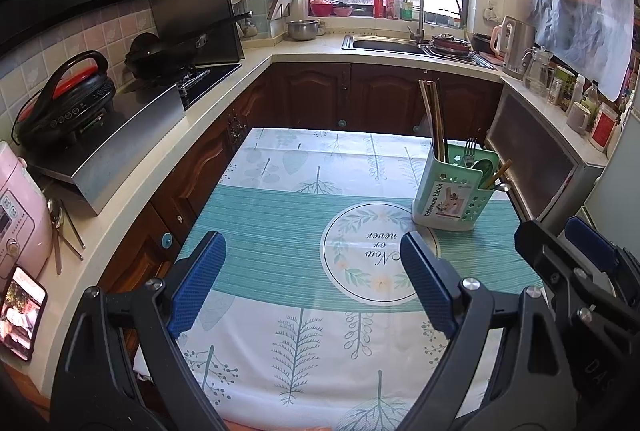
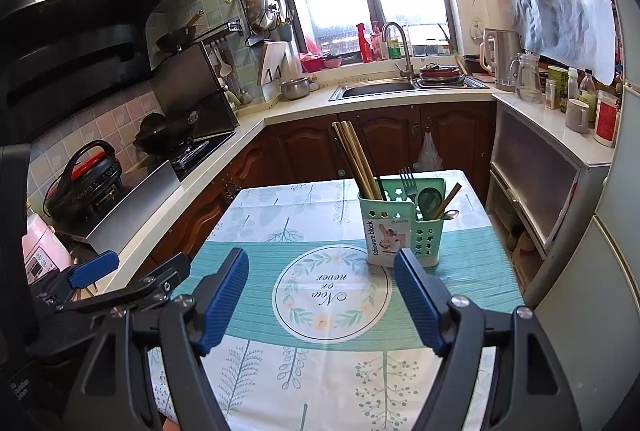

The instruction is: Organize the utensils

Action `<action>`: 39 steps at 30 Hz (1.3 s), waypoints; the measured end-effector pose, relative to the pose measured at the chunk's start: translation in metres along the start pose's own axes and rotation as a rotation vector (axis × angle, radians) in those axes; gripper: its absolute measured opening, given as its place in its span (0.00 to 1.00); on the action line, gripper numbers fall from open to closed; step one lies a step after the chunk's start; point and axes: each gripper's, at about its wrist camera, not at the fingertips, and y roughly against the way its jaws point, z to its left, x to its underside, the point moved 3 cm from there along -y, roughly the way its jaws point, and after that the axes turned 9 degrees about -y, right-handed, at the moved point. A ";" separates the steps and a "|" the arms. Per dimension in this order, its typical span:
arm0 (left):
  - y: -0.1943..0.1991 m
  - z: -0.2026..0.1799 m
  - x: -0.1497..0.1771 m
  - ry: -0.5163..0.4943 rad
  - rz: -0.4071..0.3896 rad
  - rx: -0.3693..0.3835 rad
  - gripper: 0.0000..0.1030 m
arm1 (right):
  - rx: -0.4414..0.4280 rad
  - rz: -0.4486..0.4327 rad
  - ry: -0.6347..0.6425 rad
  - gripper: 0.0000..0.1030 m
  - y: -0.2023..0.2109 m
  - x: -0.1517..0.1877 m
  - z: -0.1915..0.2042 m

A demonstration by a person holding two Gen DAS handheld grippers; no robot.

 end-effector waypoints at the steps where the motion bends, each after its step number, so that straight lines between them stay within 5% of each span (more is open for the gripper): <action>1: -0.001 0.000 0.000 -0.001 0.003 -0.002 0.85 | 0.000 0.002 0.001 0.73 0.000 0.001 0.001; 39: -0.018 -0.005 0.010 -0.034 0.042 -0.014 0.85 | 0.005 0.055 -0.030 0.73 -0.013 0.013 -0.002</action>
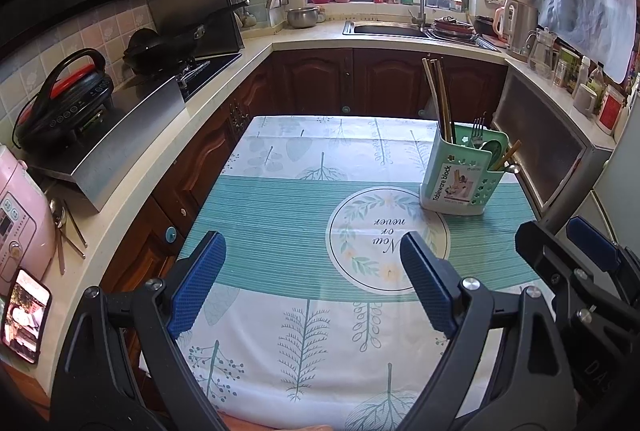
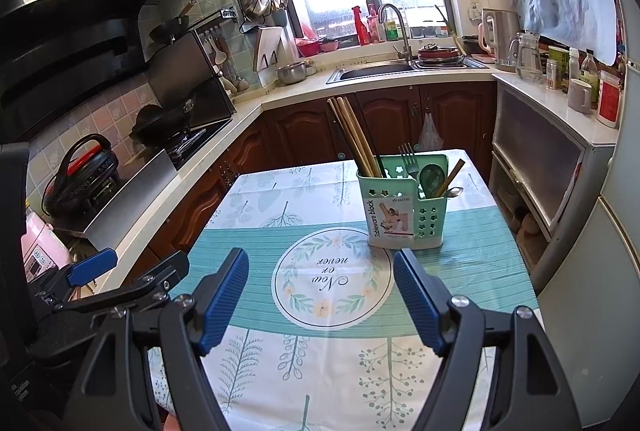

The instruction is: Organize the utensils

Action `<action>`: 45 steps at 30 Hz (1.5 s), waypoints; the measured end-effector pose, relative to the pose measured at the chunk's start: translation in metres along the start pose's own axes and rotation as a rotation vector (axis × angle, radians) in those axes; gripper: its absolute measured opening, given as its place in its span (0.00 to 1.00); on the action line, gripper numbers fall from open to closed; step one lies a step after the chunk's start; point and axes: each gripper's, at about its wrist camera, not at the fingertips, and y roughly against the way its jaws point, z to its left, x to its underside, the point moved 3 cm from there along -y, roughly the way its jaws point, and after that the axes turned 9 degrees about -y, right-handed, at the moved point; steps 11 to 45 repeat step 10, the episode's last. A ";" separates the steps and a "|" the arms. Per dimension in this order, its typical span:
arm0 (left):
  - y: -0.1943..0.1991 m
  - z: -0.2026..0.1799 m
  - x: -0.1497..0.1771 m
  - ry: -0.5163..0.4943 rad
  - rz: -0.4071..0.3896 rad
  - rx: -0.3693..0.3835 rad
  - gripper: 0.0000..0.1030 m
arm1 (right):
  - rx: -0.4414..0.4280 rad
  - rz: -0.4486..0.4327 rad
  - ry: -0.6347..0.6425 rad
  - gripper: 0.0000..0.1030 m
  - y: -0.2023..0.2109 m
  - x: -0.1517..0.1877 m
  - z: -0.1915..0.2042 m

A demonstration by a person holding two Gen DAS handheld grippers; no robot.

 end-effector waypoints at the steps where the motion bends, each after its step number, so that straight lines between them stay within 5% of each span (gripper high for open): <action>1: -0.001 0.000 0.001 0.000 0.001 0.001 0.85 | 0.000 0.000 0.000 0.73 -0.001 0.000 0.000; 45: -0.004 0.000 0.003 -0.001 0.009 0.003 0.85 | 0.001 0.004 -0.003 0.73 -0.003 0.002 0.000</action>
